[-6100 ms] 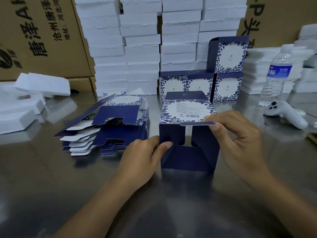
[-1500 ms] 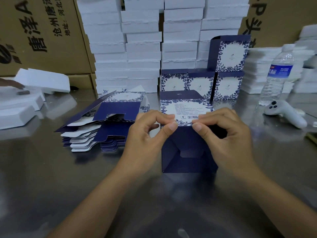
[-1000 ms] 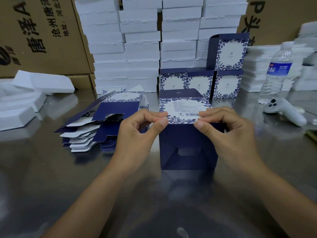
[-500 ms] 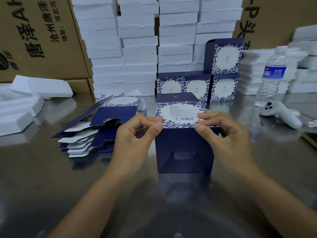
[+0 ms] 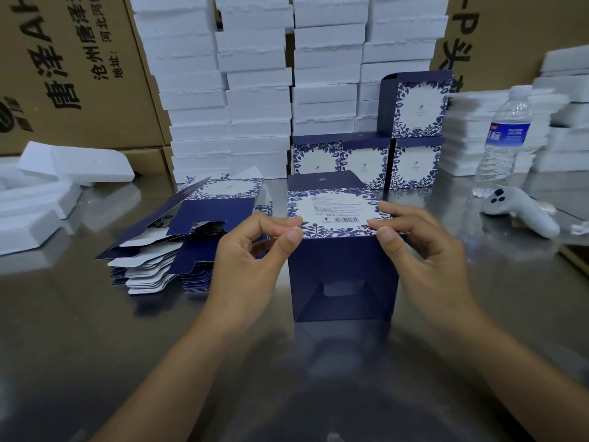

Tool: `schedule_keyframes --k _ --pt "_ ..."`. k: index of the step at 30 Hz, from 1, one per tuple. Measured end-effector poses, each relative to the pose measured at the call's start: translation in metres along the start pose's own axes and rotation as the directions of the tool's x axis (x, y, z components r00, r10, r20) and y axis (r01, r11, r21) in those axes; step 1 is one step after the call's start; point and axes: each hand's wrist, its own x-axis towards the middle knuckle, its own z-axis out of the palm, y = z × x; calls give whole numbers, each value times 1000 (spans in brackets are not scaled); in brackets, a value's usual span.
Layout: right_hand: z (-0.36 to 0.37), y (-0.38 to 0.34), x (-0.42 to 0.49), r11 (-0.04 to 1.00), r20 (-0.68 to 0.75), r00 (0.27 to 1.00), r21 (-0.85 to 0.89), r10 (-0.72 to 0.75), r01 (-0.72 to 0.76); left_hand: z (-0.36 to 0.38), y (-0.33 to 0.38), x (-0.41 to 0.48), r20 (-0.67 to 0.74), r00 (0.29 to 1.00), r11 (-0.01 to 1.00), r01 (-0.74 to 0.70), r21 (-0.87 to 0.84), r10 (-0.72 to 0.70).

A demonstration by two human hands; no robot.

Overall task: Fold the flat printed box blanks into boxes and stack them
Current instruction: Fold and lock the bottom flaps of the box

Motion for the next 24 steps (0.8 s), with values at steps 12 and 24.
schedule_keyframes --k 12,24 --pt "-9 6 3 996 74 996 -76 -44 49 -2 -2 1 -15 1000 1000 0 1 0" --pt "-9 4 7 996 119 989 29 84 -88 -3 -2 0 -7 1000 997 10 76 -9"
